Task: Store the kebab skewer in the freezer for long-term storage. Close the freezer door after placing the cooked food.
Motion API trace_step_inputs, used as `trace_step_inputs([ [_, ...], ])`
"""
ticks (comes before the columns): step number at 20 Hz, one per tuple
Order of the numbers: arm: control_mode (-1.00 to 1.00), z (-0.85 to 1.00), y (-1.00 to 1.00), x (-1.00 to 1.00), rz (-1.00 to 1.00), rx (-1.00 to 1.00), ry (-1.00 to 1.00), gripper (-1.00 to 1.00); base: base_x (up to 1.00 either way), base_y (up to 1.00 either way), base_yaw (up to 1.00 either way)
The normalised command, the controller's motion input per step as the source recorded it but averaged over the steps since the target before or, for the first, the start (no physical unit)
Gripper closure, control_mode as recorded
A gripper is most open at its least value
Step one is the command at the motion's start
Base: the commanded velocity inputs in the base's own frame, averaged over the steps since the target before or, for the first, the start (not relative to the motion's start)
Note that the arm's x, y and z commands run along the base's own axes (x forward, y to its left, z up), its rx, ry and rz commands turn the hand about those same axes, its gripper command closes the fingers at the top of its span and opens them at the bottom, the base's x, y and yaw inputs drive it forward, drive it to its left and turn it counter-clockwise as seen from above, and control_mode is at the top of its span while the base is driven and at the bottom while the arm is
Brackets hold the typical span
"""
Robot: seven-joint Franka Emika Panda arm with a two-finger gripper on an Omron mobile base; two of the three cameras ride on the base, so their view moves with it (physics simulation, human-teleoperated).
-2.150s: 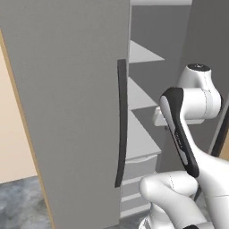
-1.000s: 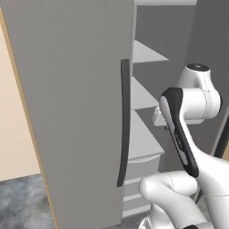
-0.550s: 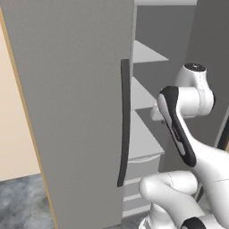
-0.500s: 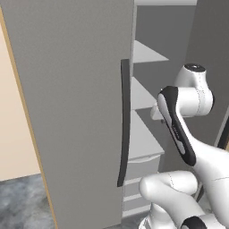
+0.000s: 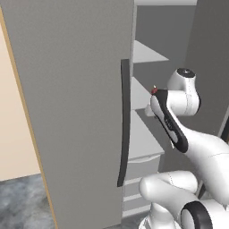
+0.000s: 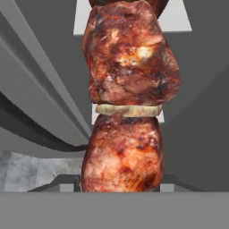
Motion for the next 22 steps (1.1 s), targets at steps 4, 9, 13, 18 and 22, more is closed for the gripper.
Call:
trace_step_inputs([
  [4, -1.00, -0.12, 0.00, 0.77, 0.00, 0.00, 0.01, 1.00, 0.00, 0.00, 0.00],
  [9, -1.00, -0.01, -0.01, 0.66, 0.00, 0.00, 0.00, 1.00, 0.00, 0.00, 0.00],
  [13, -1.00, -0.04, -0.10, 0.60, 0.00, 0.02, 0.00, 1.00, 0.00, 0.00, 0.00],
  [18, -1.00, -0.15, -0.06, 0.45, 0.00, 0.00, 0.00, 1.00, 0.00, 0.00, 0.00],
  [22, -1.00, -0.18, 0.00, 0.35, 0.00, 0.00, -0.01, 1.00, 0.00, 0.00, 0.00],
])
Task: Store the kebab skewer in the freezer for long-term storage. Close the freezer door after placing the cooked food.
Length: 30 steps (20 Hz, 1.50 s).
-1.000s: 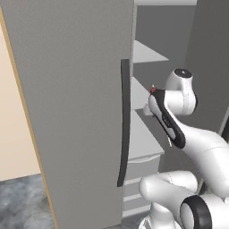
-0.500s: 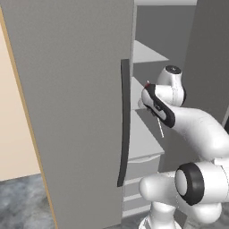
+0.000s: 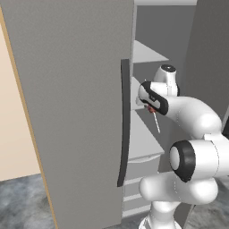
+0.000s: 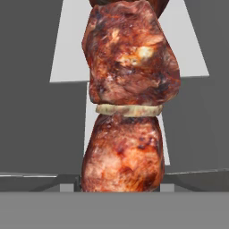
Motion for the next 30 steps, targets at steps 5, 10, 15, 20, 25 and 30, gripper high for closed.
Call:
trace_step_inputs([
  [5, -1.00, -0.26, 0.00, 0.37, 0.00, 0.00, 0.00, 1.00, 0.00, 0.00, 0.00],
  [10, -1.00, -0.09, -0.01, 0.39, 0.00, 0.00, 0.00, 1.00, 0.00, 0.00, 0.00],
  [15, -1.00, -0.09, 0.00, 0.52, 0.00, 0.00, 0.00, 1.00, 0.00, 0.00, 0.00],
  [20, -1.00, -0.06, -0.05, 0.50, 0.00, 0.01, 0.00, 1.00, 0.00, 0.00, 0.00],
  [25, -1.00, -0.06, -0.12, 0.45, 0.00, 0.01, 0.00, 1.00, 0.00, 0.00, 0.00],
  [30, -1.00, -0.09, -0.16, 0.37, 0.00, 0.00, 0.00, 1.00, 0.00, 0.00, 0.00],
])
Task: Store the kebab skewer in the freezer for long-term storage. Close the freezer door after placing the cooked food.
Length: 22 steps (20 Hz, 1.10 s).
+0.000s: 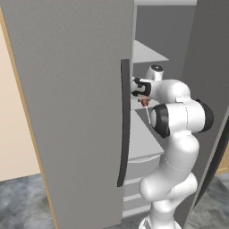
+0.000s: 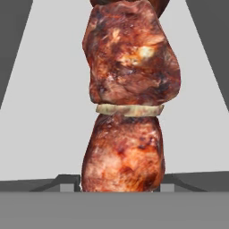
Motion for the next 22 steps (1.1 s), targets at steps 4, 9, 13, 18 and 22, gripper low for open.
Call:
trace_step_inputs([
  [4, -1.00, -0.17, 0.00, 0.40, 0.00, 0.00, 0.00, 1.00, 0.00, 0.00, 0.00],
  [9, -1.00, -0.25, 0.00, 0.45, 0.00, 0.00, 0.00, 1.00, 0.00, 0.00, 0.00],
  [13, -1.00, -0.28, 0.00, 0.46, 0.00, 0.00, 0.00, 1.00, 0.00, 0.00, 0.00],
  [18, -1.00, -0.20, 0.00, 0.47, 0.00, 0.00, 0.00, 1.00, 0.00, 0.00, 0.00],
  [22, -1.00, -0.22, 0.00, 0.44, 0.00, 0.00, 0.00, 1.00, 0.00, 0.00, 0.00],
])
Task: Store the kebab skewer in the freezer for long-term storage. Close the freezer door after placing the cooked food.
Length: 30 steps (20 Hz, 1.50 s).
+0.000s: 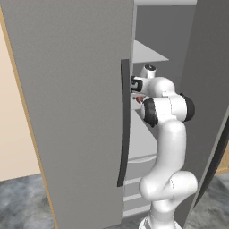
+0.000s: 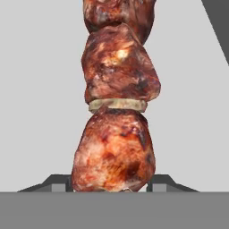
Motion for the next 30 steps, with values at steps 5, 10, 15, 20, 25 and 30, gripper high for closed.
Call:
trace_step_inputs([
  [5, -1.00, -0.22, 0.00, 0.49, 0.00, 0.00, 0.00, 1.00, 0.00, 0.00, 0.00],
  [10, -1.00, -0.20, 0.00, 0.56, 0.00, 0.00, 0.00, 1.00, 0.00, 0.00, 0.00],
  [15, -1.00, -0.17, 0.00, 0.46, 0.00, 0.00, 0.00, 1.00, 0.00, 0.00, 0.00],
  [20, -1.00, -0.14, 0.00, 0.30, 0.00, 0.00, 0.00, 1.00, 0.00, 0.00, 0.00],
  [25, -1.00, -0.15, 0.00, 0.10, 0.00, 0.00, -0.02, -1.00, 0.00, 0.00, 0.00],
  [30, -1.00, -0.10, 0.00, 0.02, 0.00, 0.00, -0.01, -1.00, 0.00, 0.00, 0.00],
])
